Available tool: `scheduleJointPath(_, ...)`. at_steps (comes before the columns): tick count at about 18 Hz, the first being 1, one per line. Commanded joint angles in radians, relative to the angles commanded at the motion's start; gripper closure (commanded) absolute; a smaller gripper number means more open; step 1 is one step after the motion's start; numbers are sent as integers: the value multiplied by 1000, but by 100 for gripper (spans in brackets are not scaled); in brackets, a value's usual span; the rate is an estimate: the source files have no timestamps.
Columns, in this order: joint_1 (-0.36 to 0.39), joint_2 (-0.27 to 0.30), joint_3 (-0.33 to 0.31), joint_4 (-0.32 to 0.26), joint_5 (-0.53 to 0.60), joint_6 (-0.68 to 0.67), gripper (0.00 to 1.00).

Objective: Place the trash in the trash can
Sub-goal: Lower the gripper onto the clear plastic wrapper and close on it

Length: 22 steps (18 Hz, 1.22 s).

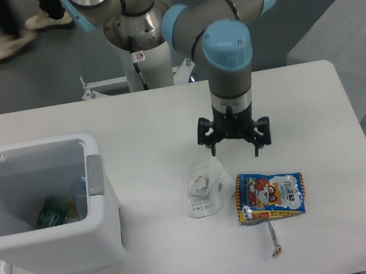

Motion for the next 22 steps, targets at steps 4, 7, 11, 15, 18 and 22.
scheduleJointPath(4, -18, -61, -8, 58, 3, 0, 0)
scheduleJointPath(7, -23, -71, -15, 60, 6, 8, 0)
scheduleJointPath(11, -37, -85, -40, 66, 6, 8, 0)
scheduleJointPath(15, -42, -100, -44, 86, 12, 8, 0)
scheduleJointPath(18, -42, -103, -46, 87, 12, 8, 0)
scheduleJointPath(22, -43, -109, -52, 87, 12, 5, 0)
